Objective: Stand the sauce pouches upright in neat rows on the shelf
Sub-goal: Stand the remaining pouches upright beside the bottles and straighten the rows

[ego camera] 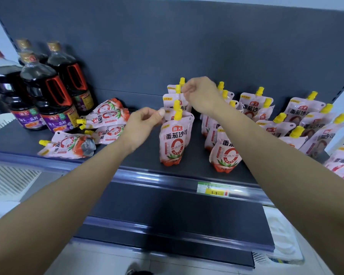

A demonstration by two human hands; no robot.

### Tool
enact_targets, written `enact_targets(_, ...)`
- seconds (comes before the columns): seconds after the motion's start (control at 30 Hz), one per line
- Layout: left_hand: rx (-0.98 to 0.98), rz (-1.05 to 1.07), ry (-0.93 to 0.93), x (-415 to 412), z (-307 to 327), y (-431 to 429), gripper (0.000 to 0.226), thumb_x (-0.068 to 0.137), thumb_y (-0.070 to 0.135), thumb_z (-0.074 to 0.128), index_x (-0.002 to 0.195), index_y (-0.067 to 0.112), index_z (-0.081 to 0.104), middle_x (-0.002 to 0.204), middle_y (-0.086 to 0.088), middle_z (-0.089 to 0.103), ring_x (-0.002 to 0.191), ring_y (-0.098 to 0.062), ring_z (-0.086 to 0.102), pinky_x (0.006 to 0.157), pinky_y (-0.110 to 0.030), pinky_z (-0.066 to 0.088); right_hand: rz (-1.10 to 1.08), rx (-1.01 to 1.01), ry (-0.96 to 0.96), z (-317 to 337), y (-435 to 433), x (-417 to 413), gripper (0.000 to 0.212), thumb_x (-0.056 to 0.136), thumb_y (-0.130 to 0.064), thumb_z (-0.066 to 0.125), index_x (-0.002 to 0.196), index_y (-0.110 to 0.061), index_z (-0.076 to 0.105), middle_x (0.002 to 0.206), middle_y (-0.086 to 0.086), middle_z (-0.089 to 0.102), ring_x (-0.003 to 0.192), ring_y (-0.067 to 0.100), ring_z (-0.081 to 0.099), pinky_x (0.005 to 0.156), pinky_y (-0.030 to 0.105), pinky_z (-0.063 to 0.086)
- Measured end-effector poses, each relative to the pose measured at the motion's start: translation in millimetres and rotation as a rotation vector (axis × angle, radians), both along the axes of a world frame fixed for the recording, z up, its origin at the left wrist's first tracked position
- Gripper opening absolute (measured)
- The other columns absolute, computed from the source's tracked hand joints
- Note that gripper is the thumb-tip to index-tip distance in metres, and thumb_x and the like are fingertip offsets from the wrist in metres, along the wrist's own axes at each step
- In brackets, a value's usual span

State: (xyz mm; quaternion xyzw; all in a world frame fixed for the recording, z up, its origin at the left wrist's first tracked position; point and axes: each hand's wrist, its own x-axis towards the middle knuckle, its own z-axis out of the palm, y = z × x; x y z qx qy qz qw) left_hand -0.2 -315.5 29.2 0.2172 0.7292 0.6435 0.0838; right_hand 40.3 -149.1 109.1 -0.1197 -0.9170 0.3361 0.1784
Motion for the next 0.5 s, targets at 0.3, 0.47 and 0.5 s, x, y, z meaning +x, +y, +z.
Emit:
enact_targets(0.3,-0.045,0.214,0.074,-36,5,-74,0.018,0.086,0.001,0.061,0.077,0.016,0.057,0.073,0.000,0.056,0.063,-0.009,0.052,0.061,-0.013,0.043,0.207,0.148,0.086,9,-77,-42,0.029,0.087,-0.005,0.048,0.106,-0.014,0.067,0.112,0.001,0.067,0.105,0.018,0.060,0.085,0.025,0.046)
enact_targets(0.47,-0.116,0.349,0.051,-70,-8,-131,0.008,0.086,0.001,0.060,0.086,0.009,0.059,0.074,0.002,0.056,0.048,0.000,0.054,0.048,-0.013,0.044,0.306,0.237,0.014,0,-118,-83,0.025,0.088,-0.006,0.054,0.111,-0.009,0.065,0.118,0.007,0.064,0.112,0.023,0.057,0.097,0.030,0.044)
enact_targets(0.5,-0.134,0.367,0.052,-79,-9,-142,0.007,0.086,0.002,0.060,0.088,0.008,0.060,0.074,0.001,0.056,0.057,-0.005,0.054,0.056,-0.018,0.046,0.314,0.249,-0.007,-3,-125,-93,0.025,0.088,-0.008,0.056,0.111,-0.009,0.064,0.120,0.007,0.063,0.112,0.023,0.057,0.097,0.031,0.043)
